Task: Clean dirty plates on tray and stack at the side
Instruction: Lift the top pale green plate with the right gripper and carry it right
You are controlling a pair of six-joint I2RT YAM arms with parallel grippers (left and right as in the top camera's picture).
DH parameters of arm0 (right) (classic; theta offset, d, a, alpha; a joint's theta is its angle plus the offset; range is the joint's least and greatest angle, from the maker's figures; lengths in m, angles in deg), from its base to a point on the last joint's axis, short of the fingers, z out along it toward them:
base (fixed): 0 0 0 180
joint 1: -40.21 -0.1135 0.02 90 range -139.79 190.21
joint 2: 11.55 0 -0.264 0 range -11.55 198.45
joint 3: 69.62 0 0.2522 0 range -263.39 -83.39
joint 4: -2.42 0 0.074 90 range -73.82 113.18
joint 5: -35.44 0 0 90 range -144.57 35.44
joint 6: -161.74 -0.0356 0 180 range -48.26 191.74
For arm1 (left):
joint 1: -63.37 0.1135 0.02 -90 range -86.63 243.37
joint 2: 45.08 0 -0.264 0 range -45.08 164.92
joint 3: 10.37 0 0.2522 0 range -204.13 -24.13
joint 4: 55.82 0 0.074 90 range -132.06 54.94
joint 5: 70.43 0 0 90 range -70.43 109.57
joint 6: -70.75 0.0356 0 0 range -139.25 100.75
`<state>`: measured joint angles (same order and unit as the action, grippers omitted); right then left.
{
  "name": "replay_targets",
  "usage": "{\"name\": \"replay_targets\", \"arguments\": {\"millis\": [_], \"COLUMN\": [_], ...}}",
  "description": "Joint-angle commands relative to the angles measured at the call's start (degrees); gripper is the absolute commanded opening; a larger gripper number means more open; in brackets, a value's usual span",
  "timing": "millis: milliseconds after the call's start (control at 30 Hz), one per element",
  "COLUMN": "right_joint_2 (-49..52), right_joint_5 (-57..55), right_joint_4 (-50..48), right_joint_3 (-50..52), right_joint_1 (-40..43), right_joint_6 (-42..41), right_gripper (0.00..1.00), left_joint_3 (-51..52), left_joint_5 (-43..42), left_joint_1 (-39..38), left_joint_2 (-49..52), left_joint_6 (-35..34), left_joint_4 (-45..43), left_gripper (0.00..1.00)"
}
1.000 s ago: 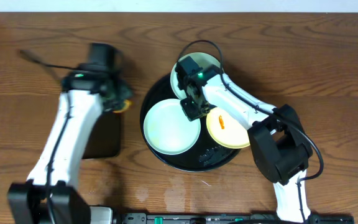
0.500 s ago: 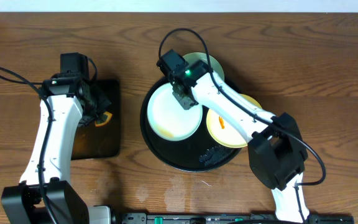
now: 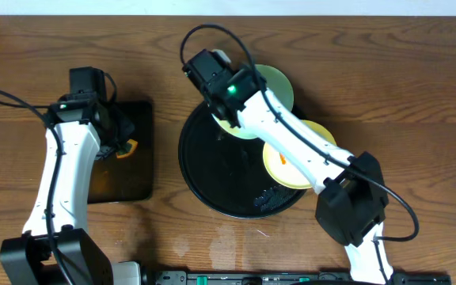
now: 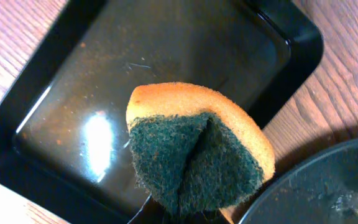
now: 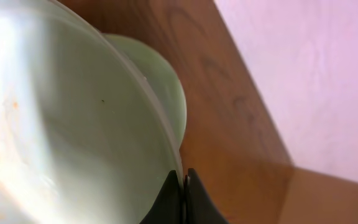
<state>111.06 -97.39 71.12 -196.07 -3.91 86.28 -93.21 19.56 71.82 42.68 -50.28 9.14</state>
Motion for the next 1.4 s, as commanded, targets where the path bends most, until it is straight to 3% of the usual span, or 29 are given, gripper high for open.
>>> {"name": "replay_targets", "arguments": {"millis": [0,533,900,1167,1367], "right_joint_2": [-1.64,-1.73,-2.08,-5.9,-9.7], "right_joint_5": [-3.89,-13.68,-13.11,10.82,40.83], "right_joint_4": [-1.14,-7.61,-5.73,3.39,8.98], "right_joint_3": [-1.18,-1.25,-1.25,-4.24,-10.88], "right_joint_1": [-1.97,-9.2,-9.99,-5.01,11.06], "right_joint_6": [4.72,10.43,4.94,-18.29,-18.36], "right_gripper": [0.01,0.01,0.01,0.01,0.01], "left_joint_3": [0.42,0.42,0.42,0.42,0.42], "left_joint_5": [0.85,0.57,0.42,0.39,0.39], "left_joint_1": [1.75,4.94,4.94,4.94,4.94], "left_joint_2": [0.44,4.17,4.52,4.5,4.52], "left_joint_6": [1.03,1.01,1.01,0.98,0.98], "left_joint_4": [0.13,-0.11,-0.07,0.44,0.81], "left_gripper": [0.08,0.08,0.08,0.08,0.08]}}
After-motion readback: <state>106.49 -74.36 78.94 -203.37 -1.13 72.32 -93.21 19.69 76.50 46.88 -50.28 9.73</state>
